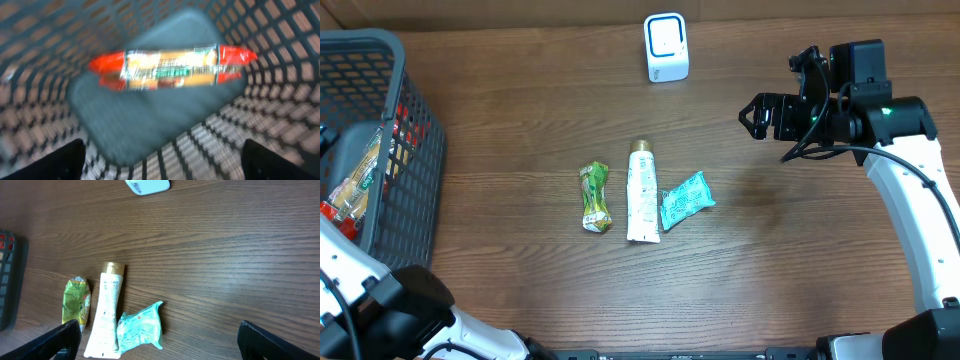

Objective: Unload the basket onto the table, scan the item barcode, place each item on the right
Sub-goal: 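Reach the left gripper into the basket and grasp the pasta package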

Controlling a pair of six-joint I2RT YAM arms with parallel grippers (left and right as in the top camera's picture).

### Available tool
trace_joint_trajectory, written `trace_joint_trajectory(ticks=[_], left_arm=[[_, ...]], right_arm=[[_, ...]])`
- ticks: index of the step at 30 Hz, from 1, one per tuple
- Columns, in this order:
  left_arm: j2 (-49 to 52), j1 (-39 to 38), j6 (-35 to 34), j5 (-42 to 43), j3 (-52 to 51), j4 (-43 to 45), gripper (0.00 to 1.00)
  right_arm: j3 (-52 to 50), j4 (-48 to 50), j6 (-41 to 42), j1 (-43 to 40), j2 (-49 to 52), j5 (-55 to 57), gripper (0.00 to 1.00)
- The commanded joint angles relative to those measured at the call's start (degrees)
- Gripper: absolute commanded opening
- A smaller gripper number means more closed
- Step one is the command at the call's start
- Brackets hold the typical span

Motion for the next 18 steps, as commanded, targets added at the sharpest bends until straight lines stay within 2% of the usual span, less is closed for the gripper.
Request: trace_joint_trajectory(ticks=[1,4,7,14,18], left_arm=[[0.7,0.2,10.1,-0.7,-9.8,9.5,1.0],[2.1,0.2,14.6,-0.6,-18.0,21.0,1.0],[3.8,0.2,19.9,-0.5,-22.3,26.6,1.0],[9.7,0.1,34.1,-0.1,-23.2,28.0,1.0],[12.6,0.1,39.8,-0.2,-23.2,30.8,1.0]], right_arm=[[1.1,0.3,-0.1,0.1,0.0,-0.3,1.0],[1.1,0.1,-0.1,0.1,0.0,-0.3,1.0],[1.1,0.1,0.0,0.1,0.0,-0.3,1.0],[1.1,-0.2,-0.1,0.1,0.0,-0.3,1.0],[1.1,-0.2,0.0,0.1,0.0,-0.3,1.0]])
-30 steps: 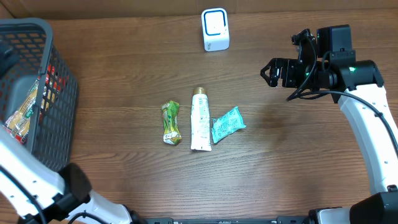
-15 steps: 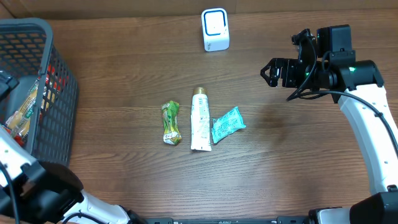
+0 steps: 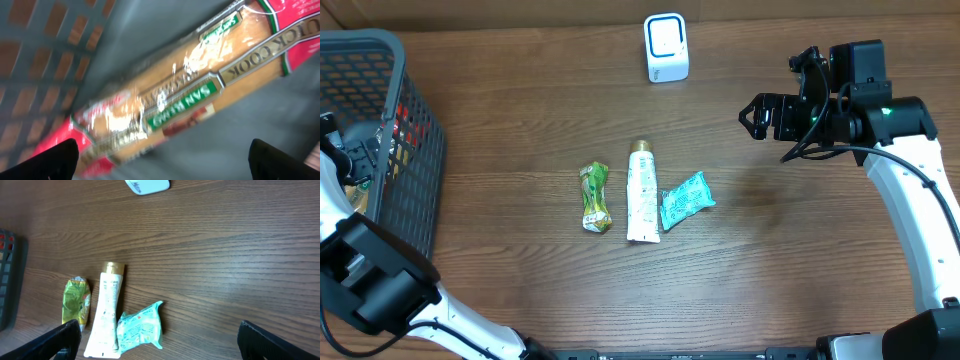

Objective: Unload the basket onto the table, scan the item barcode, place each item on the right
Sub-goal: 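Reach the left gripper into the basket and grasp the pasta package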

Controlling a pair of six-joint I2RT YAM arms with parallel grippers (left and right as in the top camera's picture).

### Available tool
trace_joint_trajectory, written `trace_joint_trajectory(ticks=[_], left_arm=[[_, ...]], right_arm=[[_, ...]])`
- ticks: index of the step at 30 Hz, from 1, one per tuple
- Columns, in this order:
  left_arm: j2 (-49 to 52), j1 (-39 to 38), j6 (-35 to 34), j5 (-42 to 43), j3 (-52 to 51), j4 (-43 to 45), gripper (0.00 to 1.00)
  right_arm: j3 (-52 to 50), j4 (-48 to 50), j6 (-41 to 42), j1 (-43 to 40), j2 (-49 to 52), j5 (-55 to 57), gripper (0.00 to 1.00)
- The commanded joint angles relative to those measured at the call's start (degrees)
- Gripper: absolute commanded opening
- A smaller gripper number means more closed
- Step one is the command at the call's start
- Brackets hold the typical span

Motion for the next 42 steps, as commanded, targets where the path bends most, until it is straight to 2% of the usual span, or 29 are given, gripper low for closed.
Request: trace_joint_trajectory(ticks=[1,12,13,14,15,19,20,21,26,29,35,42], left_arm=[[3.2,0.1,8.9,0.2,-0.1,2.3,1.0],[12.5,0.1,10.3,0.1,-0.1,4.7,1.0],[12.9,0.1,10.3,0.1,-0.1,4.4,0.96],[13.1,0.1,10.2,0.1,-0.1,4.2,0.83],[13.1,0.1,10.0,0.1,-0.1,4.2,0.75],[12.9,0.0,8.9,0.1,0.1,3.9,0.15],[12.9,0.0,7.8,0.1,0.1,3.7,0.07],[12.9,-0.1,6.4,0.1,0.1,3.5,0.04],[12.5,-0.7,2.5,0.1,1.4,0.2,0.04],[11.3,-0.7,-1.2,0.1,5.6,-3.1,0.04],[5.4,-0.8,-7.8,4.5,23.1,-9.7,0.04],[-7.9,-2.4,-24.4,7.3,42.6,-15.1,0.04]], right_arm=[[1.1,-0.1,0.0,0.1,0.0,-0.3,1.0],[1.1,0.0,0.0,0.1,0.0,-0.3,1.0],[1.1,0.0,0.0,0.1,0.0,-0.3,1.0],[1.1,0.0,0.0,0.1,0.0,-0.3,1.0],[1.1,0.0,0.0,0.1,0.0,-0.3,1.0],[1.1,0.0,0.0,0.1,0.0,-0.3,1.0],[1.1,0.0,0.0,0.1,0.0,-0.3,1.0],[1.1,0.0,0.0,0.1,0.0,-0.3,1.0],[1.1,0.0,0.0,0.1,0.0,-0.3,1.0],[1.1,0.0,0.0,0.1,0.0,-0.3,1.0],[1.1,0.0,0.0,0.1,0.0,-0.3,1.0],[1.1,-0.2,0.0,0.1,0.0,-0.3,1.0]])
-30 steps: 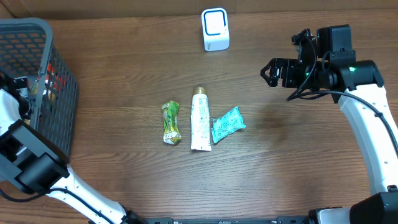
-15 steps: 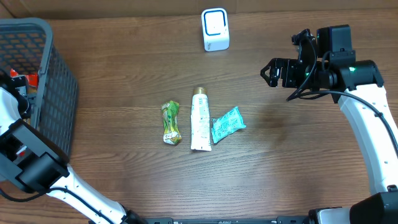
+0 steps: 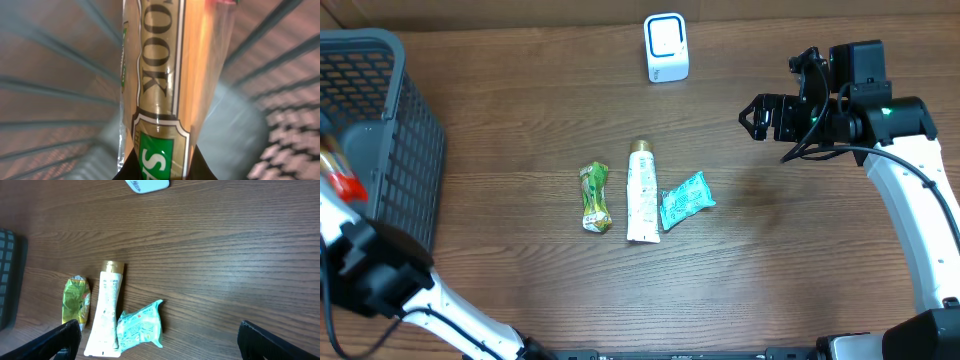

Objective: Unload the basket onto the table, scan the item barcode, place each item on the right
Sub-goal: 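Reach the left gripper into the basket and grasp the pasta package, then carry the pasta package out and lay it right of the teal packet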

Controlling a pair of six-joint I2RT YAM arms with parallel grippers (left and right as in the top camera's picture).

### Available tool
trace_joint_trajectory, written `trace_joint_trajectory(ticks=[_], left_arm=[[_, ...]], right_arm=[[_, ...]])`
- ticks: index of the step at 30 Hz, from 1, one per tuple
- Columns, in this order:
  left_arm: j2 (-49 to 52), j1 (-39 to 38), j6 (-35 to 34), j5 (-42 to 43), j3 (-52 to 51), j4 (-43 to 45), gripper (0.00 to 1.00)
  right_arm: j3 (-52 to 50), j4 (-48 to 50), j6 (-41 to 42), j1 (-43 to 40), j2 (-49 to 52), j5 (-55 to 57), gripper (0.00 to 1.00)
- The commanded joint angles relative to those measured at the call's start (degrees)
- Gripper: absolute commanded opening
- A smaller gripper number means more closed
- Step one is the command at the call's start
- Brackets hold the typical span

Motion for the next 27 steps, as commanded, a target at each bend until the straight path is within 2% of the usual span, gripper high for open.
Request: trace_joint_trajectory(ticks=[1,4,7,10,14,20,27], left_arm=[[-15.3,-2.1,-12.3,4.7,10.5,-0.3,0.04],[-20.8,-4.3,-13.6,10.7,10.8,-1.2,0.04],[-23.8,-9.1,-14.1,15.5,10.8,-5.7,0.04],[-23.4,-18.8,-17.9,15.9,10.2,-15.1,0.04],[-20.8,-30.3,-19.2,15.8,5.4,-19.6,0.04],[-12.6,-47.1,-22.6,15.7,-5.5,-14.7,0.05],[-0.8,-62.5,-27.1,17.2,-10.0,-7.4,0.04]], right_arm=[[1.1,0.2,0.0,0.1,0.0,-0.3,1.0],[1.1,0.2,0.0,0.1,0.0,-0.3,1.0],[1.1,0.2,0.0,0.1,0.0,-0.3,1.0],[1.1,0.2,0.0,0.1,0.0,-0.3,1.0],[1.1,0.2,0.0,0.1,0.0,0.8,1.0],[1.3,0.6,3.4,-4.3,0.0,1.8,1.0],[1.6,-1.1,4.7,-19.0,-0.2,-0.6,1.0]])
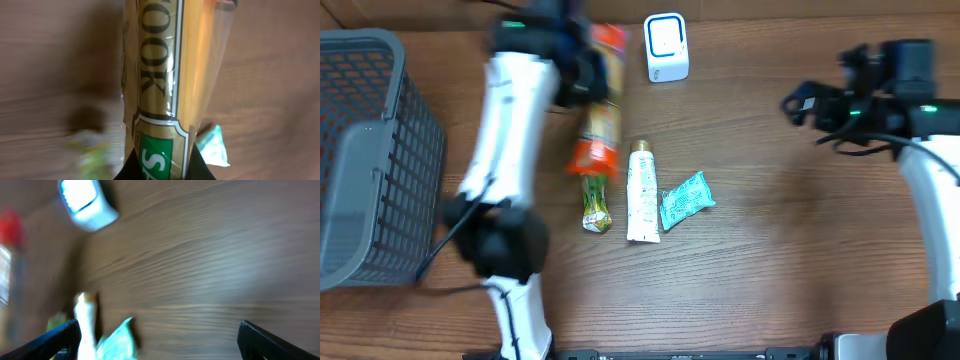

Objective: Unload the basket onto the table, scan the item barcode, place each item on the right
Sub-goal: 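Carry the pasta package out and lay it right of the teal packet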

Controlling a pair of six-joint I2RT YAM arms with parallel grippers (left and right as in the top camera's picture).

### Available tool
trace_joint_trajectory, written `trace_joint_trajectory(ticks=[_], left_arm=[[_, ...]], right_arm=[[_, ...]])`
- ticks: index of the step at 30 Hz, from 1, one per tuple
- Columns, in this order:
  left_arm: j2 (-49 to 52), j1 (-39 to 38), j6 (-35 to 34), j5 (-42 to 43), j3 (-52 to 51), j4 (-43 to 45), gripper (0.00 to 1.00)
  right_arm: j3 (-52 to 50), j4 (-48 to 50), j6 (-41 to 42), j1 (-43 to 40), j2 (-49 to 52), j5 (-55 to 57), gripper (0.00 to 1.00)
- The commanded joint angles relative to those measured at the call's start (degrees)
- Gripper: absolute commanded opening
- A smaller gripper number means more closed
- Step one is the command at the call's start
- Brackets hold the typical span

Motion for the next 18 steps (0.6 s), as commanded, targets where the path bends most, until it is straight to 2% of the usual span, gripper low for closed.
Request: trace_joint_trajectory(ticks=[1,6,14,15,18], left_arm=[[2.3,-8.6,-4.3,4.5,0.9,3.2,0.04],[7.2,-17.4,-10.1,5.8,0.9,10.4,0.04],[11.4,-25.8,-22.2,5.8,0.9,13.7,0.04],[12.0,-26.6,-22.4,5.8,0.9,13.7,0.16],[12.2,-28.0,-21.9,5.7,0.9,13.9,0.87]], right_arm=[[1.6,-1.5,1.3,-8.2,-0.2,-1.5,1.0],[1.5,-4.5,1.3,-14.0,-0.2,-1.4,1.0],[1.5,-5.3,1.2,-13.9,-0.1,-1.4,1.0],[1.5,-5.4,1.2,-13.9,-0.1,-1.4,1.0],[1.5,-5.5,1.2,-13.9,-0.1,-1.4,1.0]])
